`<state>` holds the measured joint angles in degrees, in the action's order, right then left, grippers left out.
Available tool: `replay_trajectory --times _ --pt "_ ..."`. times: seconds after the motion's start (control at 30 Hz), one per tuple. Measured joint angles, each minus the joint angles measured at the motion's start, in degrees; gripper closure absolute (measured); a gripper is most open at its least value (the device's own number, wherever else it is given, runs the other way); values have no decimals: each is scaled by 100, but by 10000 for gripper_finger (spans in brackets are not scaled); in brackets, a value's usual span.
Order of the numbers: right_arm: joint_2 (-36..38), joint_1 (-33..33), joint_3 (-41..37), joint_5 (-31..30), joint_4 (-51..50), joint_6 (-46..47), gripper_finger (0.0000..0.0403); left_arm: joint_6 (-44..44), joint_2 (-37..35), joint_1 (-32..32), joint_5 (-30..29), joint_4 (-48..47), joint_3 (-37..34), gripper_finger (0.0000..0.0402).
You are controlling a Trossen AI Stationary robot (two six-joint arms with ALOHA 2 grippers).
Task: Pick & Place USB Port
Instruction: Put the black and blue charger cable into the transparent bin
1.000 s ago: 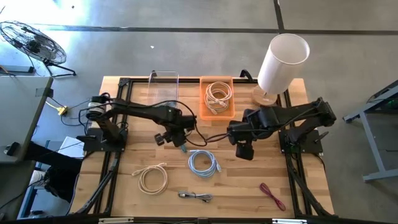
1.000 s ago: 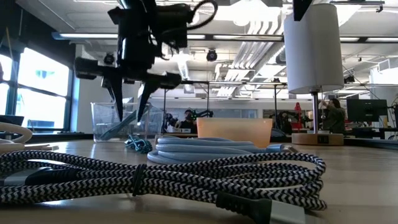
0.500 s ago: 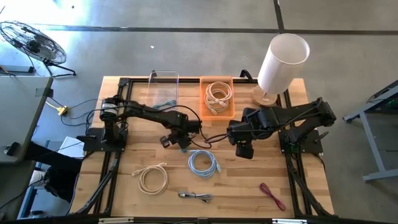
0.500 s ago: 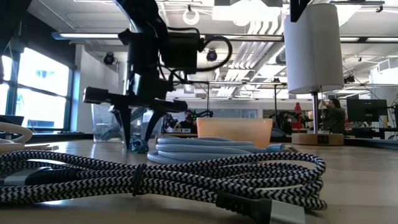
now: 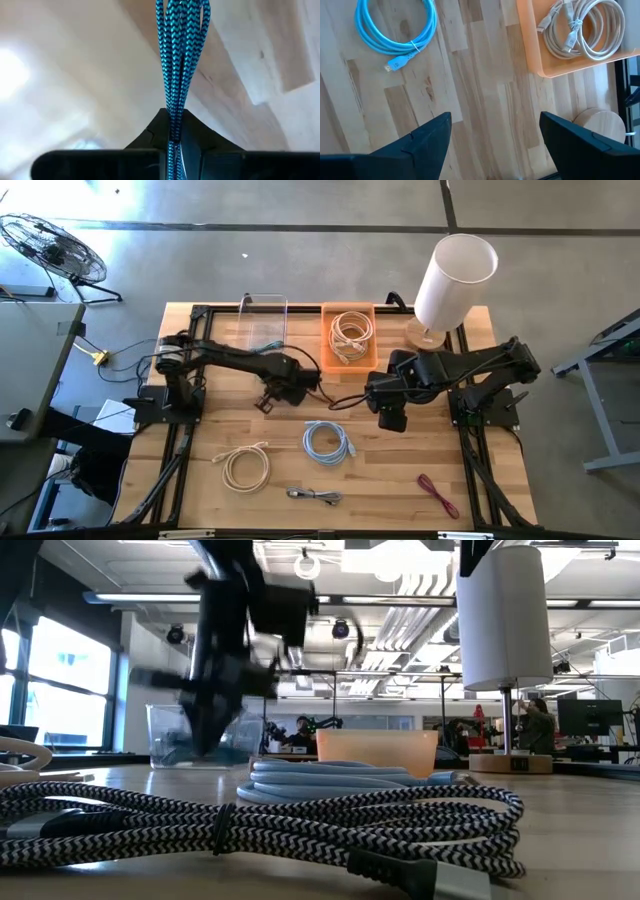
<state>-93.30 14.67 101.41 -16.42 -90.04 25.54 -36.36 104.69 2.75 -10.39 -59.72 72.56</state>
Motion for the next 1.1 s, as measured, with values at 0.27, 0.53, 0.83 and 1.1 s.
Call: replay_trajectory --times 0.27,0.53,0.83,1.1 --pt "0 0 0 -290 7 -7 107 1541 -1267 -12 13 -733 643 385" --pt "-2 -2 0 -608 40 -50 107 2569 -2400 509 -1698 -570 1367 385" --pt "-2 0 0 -797 79 27 107 2667 -2960 2305 -1103 307 1387 386" --pt "-2 11 0 -717 94 146 107 3259 -2949 3770 1659 2283 -72 386"
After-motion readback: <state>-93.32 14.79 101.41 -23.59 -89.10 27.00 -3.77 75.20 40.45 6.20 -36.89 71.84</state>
